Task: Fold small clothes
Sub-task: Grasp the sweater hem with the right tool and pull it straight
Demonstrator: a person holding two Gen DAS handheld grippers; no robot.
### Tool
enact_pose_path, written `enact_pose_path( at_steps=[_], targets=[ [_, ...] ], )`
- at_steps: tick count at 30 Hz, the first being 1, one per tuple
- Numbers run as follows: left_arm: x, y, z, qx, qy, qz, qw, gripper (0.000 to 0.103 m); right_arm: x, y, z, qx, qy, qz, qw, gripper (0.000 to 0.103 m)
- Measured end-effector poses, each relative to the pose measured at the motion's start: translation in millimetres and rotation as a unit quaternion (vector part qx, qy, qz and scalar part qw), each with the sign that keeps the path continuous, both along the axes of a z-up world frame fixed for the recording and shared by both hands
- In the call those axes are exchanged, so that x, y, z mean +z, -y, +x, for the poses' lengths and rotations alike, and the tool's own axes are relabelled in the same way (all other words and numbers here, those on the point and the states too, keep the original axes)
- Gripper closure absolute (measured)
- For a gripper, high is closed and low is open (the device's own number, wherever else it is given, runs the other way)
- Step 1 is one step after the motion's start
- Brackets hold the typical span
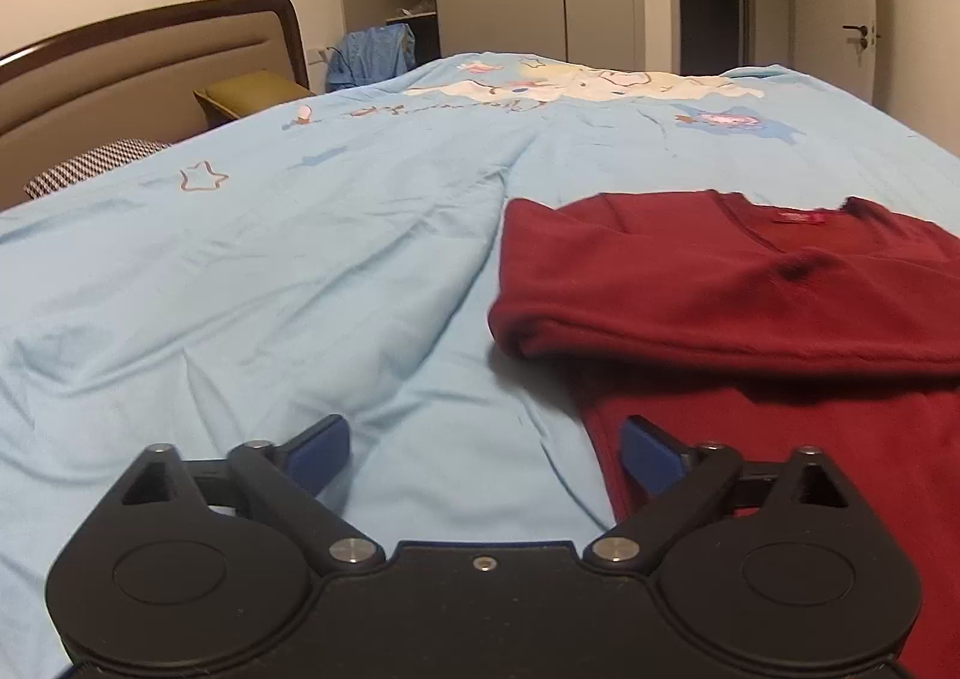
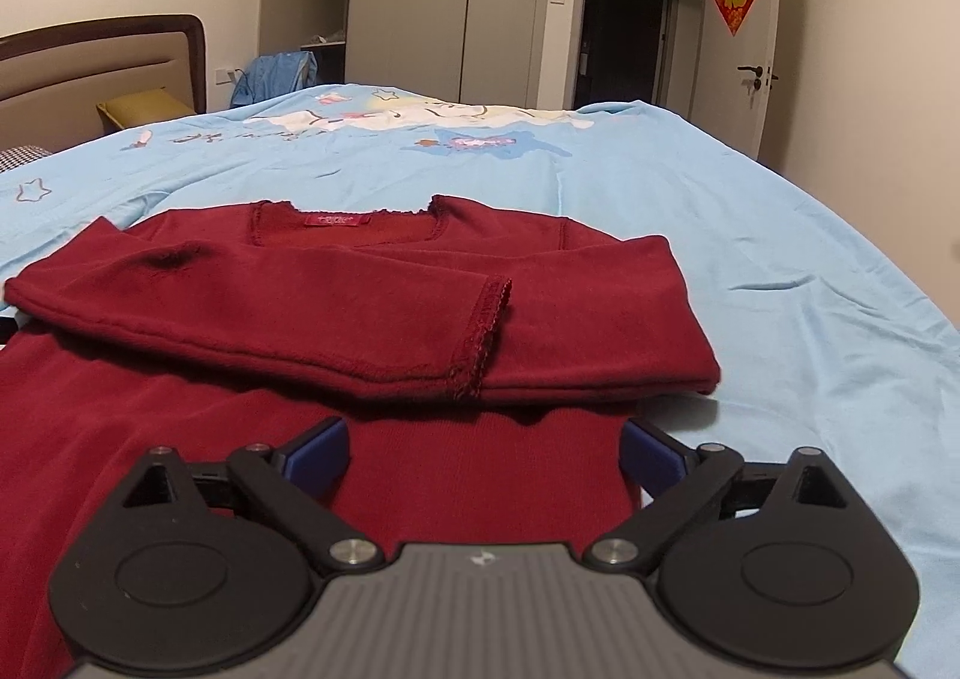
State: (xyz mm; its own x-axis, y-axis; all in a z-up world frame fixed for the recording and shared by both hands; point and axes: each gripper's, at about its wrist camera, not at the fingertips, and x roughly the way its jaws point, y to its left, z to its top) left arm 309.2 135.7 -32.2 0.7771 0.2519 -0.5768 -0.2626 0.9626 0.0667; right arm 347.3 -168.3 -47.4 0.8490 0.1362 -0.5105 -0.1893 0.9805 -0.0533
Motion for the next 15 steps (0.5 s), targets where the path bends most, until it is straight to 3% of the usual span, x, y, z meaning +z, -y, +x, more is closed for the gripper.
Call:
enact_pose_path(
  at_steps=[5,15],
  targets=[
    [-1,12,-46,-0.029,-0.016,-0.025,0.9991,0.001,5,16,-36,0.011,-0.004,-0.008,1.0,0.0],
    [-11,43,-114,-0.074,-0.058,-0.019,0.9954,0.001,0,50,-123,0.019,-0.047,-0.011,0.999,0.0]
  ],
)
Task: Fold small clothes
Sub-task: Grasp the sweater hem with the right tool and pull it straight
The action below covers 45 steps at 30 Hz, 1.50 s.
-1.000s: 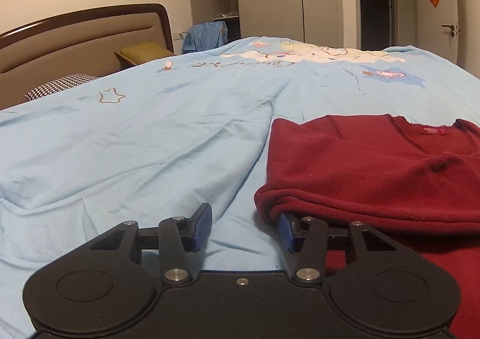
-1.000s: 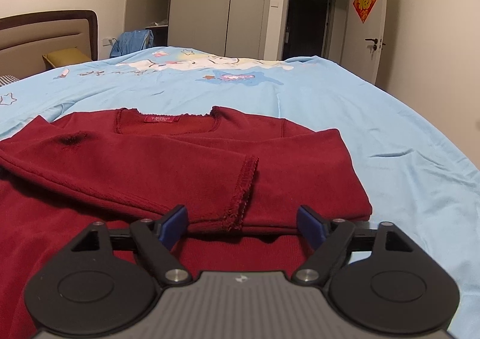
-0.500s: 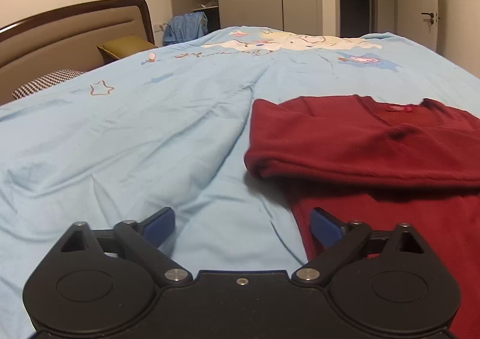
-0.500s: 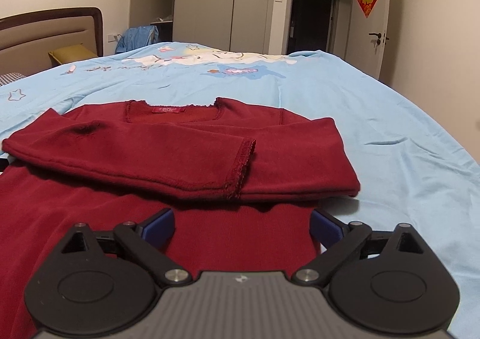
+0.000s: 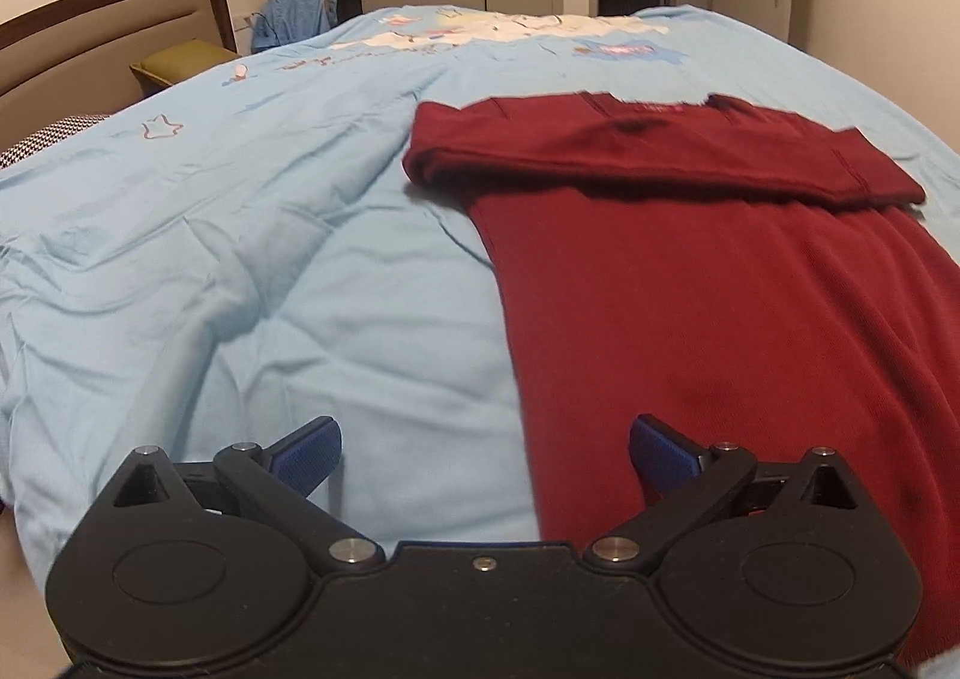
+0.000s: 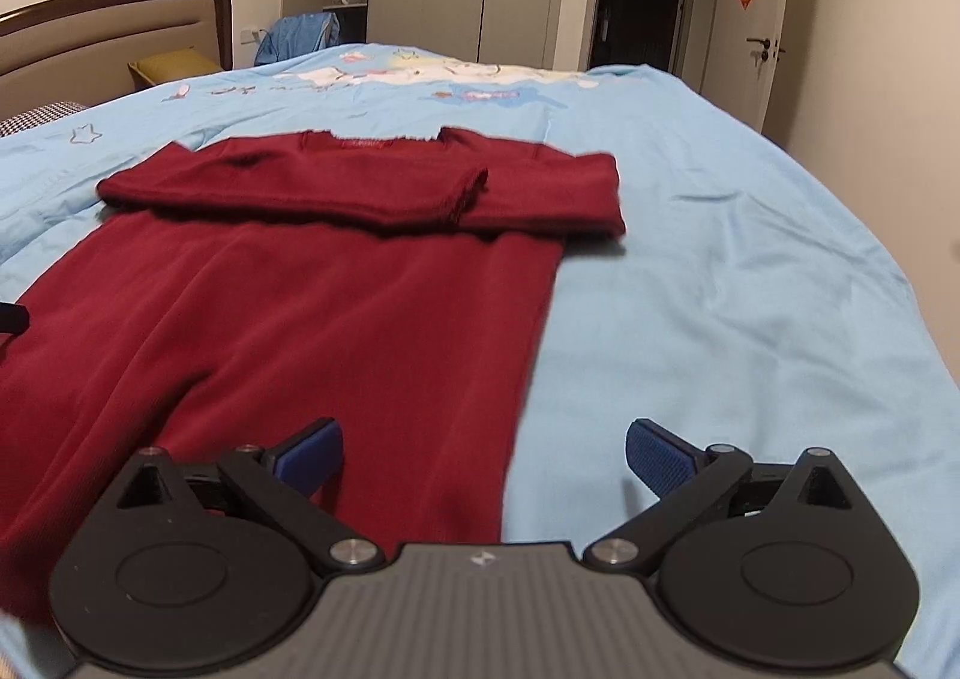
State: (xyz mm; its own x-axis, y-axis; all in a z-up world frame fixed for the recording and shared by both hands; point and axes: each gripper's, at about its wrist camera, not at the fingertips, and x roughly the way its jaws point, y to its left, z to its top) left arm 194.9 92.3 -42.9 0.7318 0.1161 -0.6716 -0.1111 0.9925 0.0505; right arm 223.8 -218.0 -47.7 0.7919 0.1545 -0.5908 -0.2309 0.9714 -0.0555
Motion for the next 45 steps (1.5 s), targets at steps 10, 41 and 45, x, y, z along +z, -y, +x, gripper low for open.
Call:
enact_pose_path(
  at_steps=[10,41,45],
  targets=[
    [-7,12,-44,-0.023,-0.044,-0.052,0.9974,0.001,-7,17,-78,0.009,-0.042,0.028,0.999,0.015],
    [9,34,-76,-0.028,-0.012,-0.031,0.999,0.001,12,19,-123,0.066,0.049,-0.09,0.993,0.035],
    [11,40,-76,-0.037,-0.006,-0.026,0.999,0.001,3,0,-129,0.122,0.055,-0.153,0.979,0.032]
  ],
)
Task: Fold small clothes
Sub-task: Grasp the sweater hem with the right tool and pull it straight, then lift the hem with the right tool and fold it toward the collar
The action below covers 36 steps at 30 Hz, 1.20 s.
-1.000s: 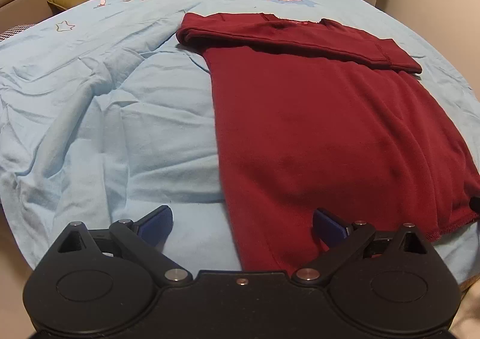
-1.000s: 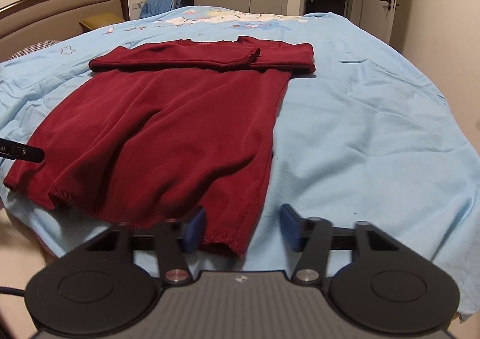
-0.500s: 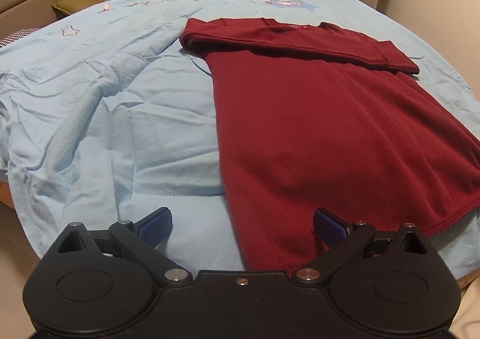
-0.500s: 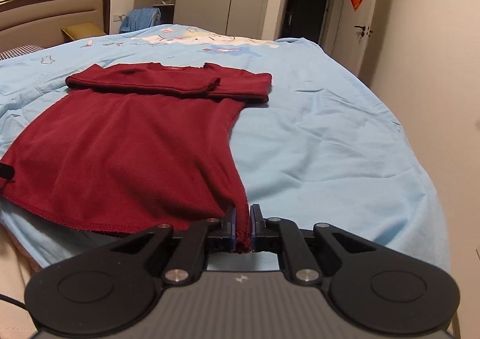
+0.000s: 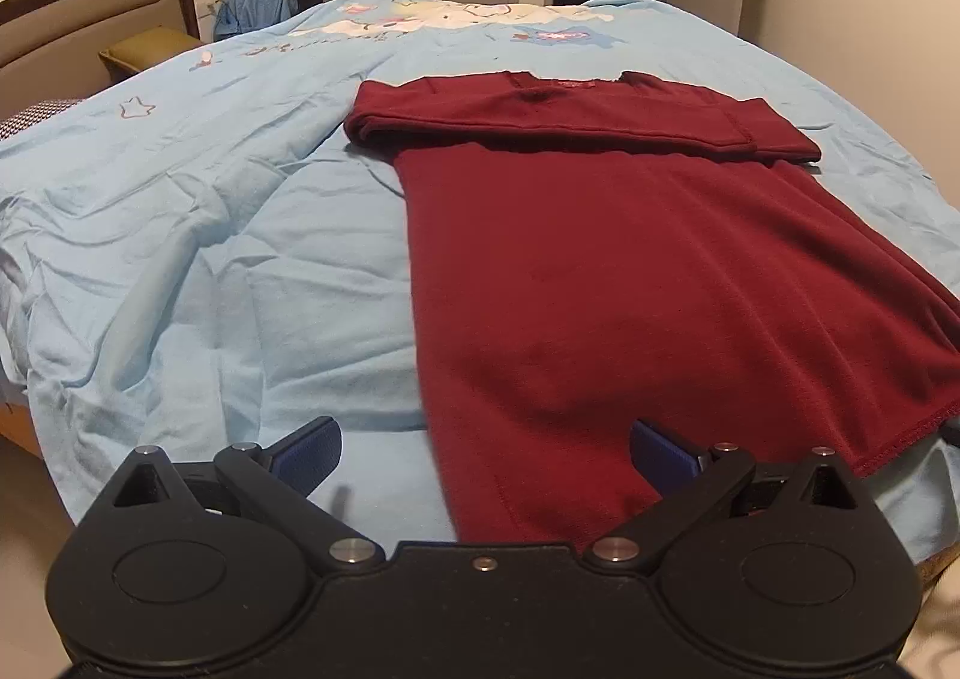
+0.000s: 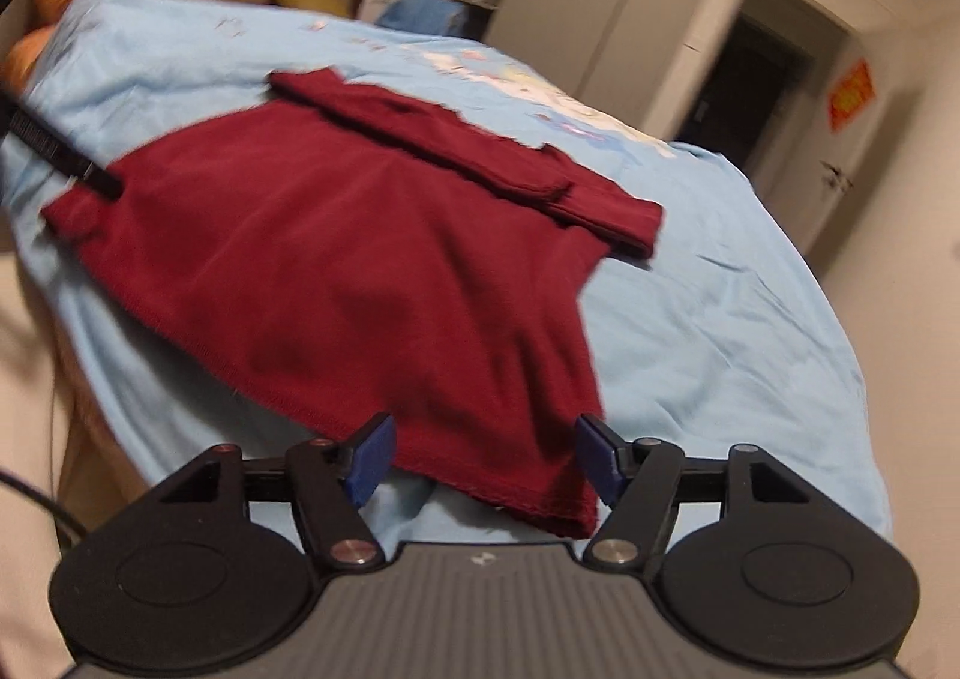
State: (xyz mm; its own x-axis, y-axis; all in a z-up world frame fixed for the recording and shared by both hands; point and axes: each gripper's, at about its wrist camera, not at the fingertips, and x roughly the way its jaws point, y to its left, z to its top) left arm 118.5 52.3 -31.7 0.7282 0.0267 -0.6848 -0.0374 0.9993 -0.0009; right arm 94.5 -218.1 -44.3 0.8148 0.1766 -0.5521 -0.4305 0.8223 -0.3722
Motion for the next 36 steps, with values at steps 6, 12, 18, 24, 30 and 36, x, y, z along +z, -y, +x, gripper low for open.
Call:
enact_pose_path(
  at_steps=[6,12,18,24,30,36],
  targets=[
    [4,7,-4,-0.013,0.017,0.002,0.9998,0.001,-28,-32,-1,0.059,0.012,-0.147,0.987,0.032],
    [6,20,-11,-0.052,0.036,0.012,0.998,0.001,-41,-50,-5,0.115,0.054,-0.226,0.966,0.039],
    [9,37,-17,-0.106,0.058,0.027,0.9923,0.001,-22,-52,1,0.133,0.042,-0.172,0.975,0.073],
    [8,58,-21,-0.166,0.071,0.049,0.9824,0.001,23,-38,33,0.099,0.003,-0.024,0.995,0.084],
    [1,80,-21,-0.199,0.066,0.105,0.9722,0.001,42,-22,91,0.057,-0.012,0.057,0.997,0.084],
    [-7,76,-12,-0.174,0.036,0.124,0.9763,0.001,39,-17,142,0.016,-0.046,0.105,0.993,0.084]
  ],
)
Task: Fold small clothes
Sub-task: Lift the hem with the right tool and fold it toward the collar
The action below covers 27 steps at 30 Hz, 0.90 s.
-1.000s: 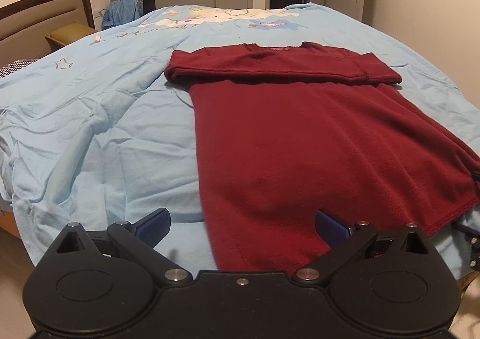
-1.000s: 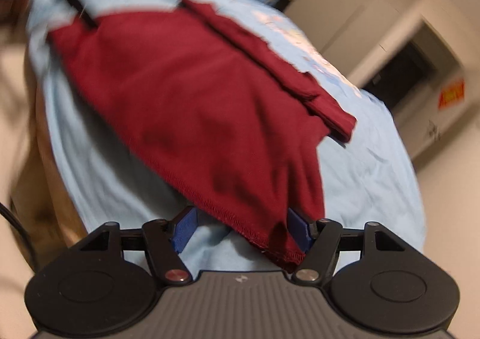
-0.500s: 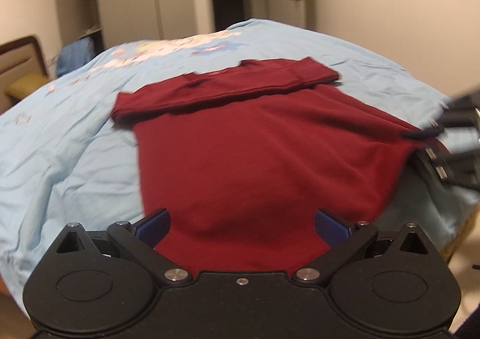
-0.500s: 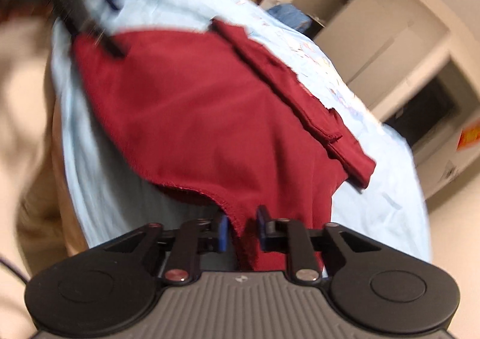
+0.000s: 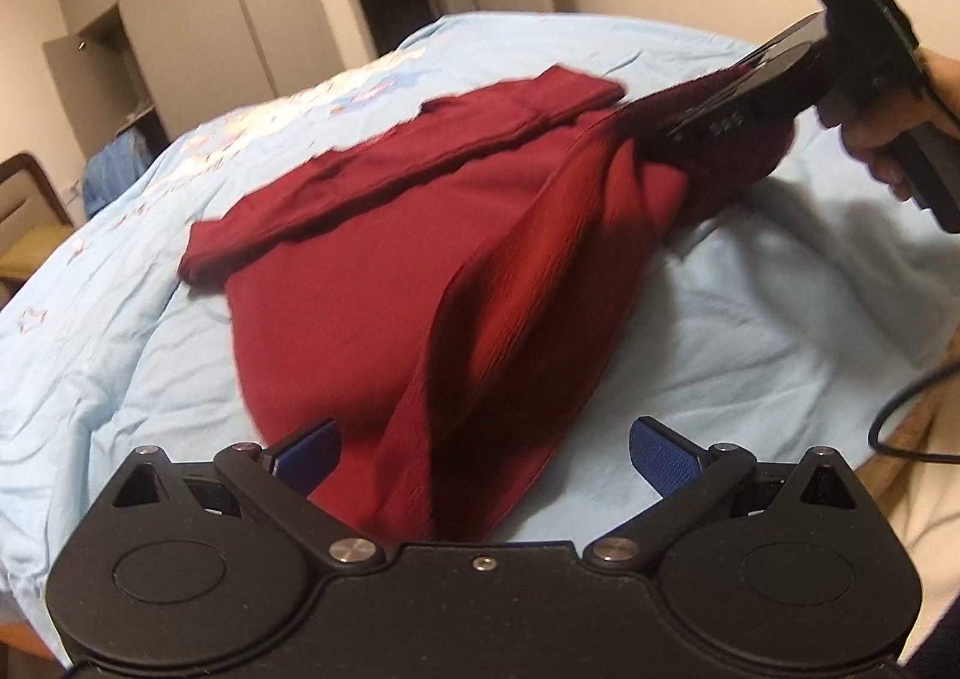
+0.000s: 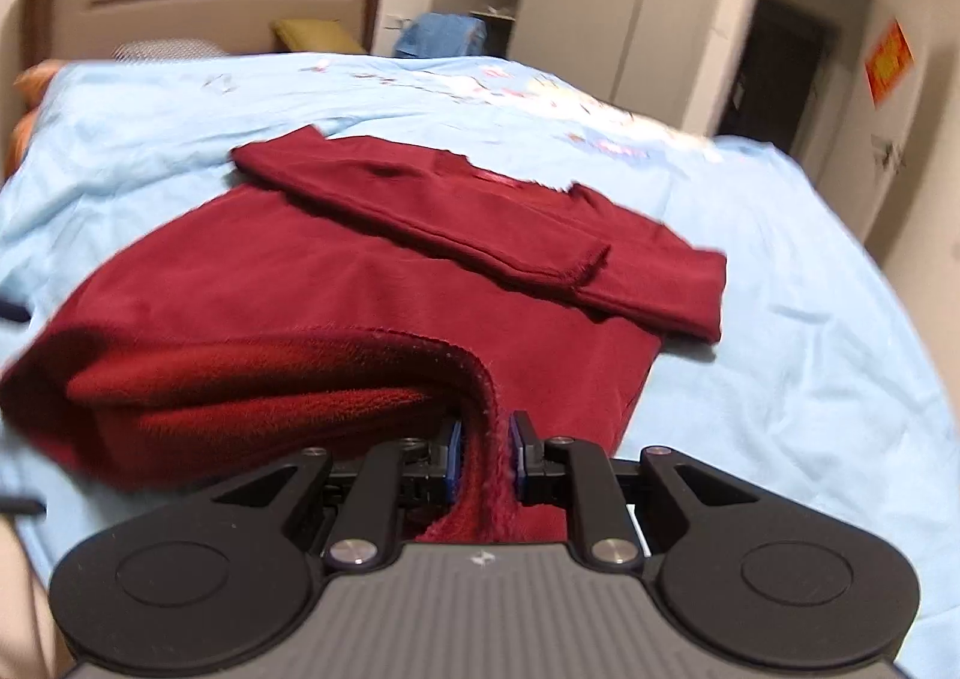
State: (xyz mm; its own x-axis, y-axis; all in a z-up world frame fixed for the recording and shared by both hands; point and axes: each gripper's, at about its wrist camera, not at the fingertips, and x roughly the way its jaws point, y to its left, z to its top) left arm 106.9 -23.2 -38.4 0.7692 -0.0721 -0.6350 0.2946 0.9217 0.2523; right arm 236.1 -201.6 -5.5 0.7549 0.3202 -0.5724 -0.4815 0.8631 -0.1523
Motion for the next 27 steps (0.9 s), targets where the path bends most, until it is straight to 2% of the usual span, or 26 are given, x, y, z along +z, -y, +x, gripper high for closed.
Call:
enact_pose_path(
  at_steps=[4,8,12,17,19,21,22,23,24,25,27],
  targets=[
    [-9,-7,5,0.016,-0.015,0.024,0.9995,0.001,-7,4,16,-0.016,-0.019,0.02,0.999,0.084],
    [-18,-14,-1,-0.006,-0.011,0.078,0.9969,0.001,-15,9,23,-0.022,-0.033,0.028,0.999,0.083],
    [-26,-19,-12,-0.043,0.019,0.145,0.9883,0.002,-21,12,25,-0.027,-0.039,0.031,0.998,0.079],
    [-29,-23,-12,-0.08,0.052,0.182,0.9786,0.01,-26,10,25,-0.029,-0.044,0.032,0.998,0.079],
    [-27,-25,-9,-0.086,0.066,0.189,0.976,0.018,-26,9,25,-0.029,-0.044,0.031,0.998,0.079],
    [-25,-27,-5,-0.09,0.072,0.189,0.9752,0.037,-26,9,25,-0.029,-0.044,0.032,0.998,0.079],
    [-24,-29,-4,-0.093,0.072,0.186,0.9755,0.043,-26,9,25,-0.029,-0.045,0.033,0.998,0.079],
    [-23,-31,-2,-0.096,0.07,0.178,0.9768,0.057,-26,10,25,-0.029,-0.045,0.035,0.998,0.078],
    [-20,-34,0,-0.098,0.068,0.164,0.9793,0.065,-26,11,25,-0.03,-0.044,0.036,0.998,0.078],
    [-17,-38,1,-0.096,0.066,0.144,0.9827,0.068,-26,12,25,-0.03,-0.044,0.039,0.998,0.076],
    [-7,-47,4,-0.084,0.064,0.091,0.9902,0.08,-25,14,23,-0.032,-0.042,0.045,0.998,0.072]
  ],
)
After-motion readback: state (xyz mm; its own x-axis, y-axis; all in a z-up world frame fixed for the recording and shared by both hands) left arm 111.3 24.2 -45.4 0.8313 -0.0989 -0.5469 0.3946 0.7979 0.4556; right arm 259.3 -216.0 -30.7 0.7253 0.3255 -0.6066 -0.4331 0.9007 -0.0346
